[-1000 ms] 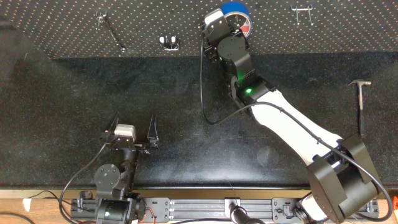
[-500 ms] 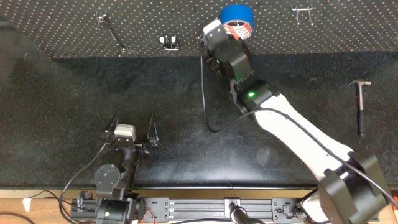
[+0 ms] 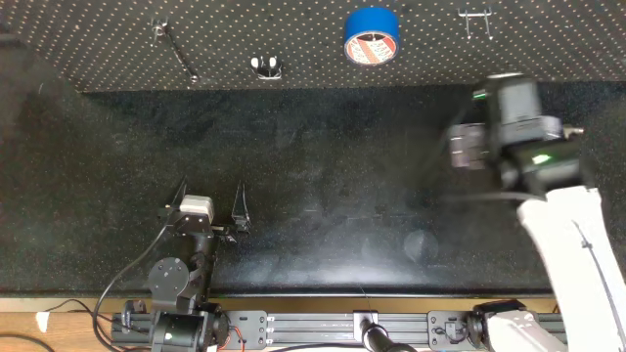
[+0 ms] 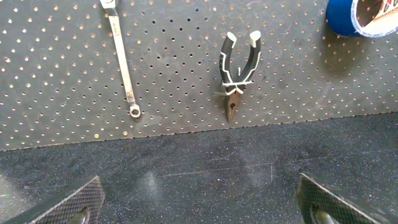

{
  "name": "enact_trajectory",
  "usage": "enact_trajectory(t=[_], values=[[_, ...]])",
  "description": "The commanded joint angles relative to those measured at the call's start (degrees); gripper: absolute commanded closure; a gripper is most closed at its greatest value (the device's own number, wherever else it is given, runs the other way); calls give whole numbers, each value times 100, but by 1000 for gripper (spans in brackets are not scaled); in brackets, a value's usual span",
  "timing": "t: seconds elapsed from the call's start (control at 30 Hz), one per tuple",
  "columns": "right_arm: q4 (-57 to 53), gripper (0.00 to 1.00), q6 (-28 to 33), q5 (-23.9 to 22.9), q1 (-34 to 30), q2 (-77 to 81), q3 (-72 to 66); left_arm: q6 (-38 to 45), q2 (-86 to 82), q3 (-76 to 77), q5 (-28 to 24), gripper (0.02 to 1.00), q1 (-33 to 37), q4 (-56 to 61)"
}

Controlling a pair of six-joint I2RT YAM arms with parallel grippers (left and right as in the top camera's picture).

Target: Place Tools Onto Pegboard

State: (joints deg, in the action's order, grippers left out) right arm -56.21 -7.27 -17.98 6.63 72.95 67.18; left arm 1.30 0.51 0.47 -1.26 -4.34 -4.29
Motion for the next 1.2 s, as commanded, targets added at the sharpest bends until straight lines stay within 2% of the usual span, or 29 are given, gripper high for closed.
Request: enact_trajectory(t=[0.03,0.17,0.23,0.4,0.57,0.7,0.8,1.03,1.2], values=[[-125,1,807,553,-1683,323,-63,52,-33,-15,76,20,-20,-42],[-127,1,1945,1679,-2868,922,-63,52,-33,-15,76,23,-20,-42],[-177,1,2033,1998,-3182,1318,-63,52,-33,-15,76,23,-20,-42],[-138,1,2280,1996,-3456,1902,-63,52,-33,-15,76,20,-20,-42],[-31,1,2905,1976,-3842,2345,-63,52,-33,-15,76,23,-20,-42],[63,9,2973,1825,-4229,2579,-63,52,-33,-15,76,20,-20,-42],[140,12,3644,1823,-4465,2695,-63,52,-33,-15,76,25,-20,-42],[348,12,4452,1825,-4481,3040,-63,52,-33,-15,76,23,-20,-42],[608,12,4557,1823,-4341,3211,-61,52,-33,-15,76,20,-20,-42]])
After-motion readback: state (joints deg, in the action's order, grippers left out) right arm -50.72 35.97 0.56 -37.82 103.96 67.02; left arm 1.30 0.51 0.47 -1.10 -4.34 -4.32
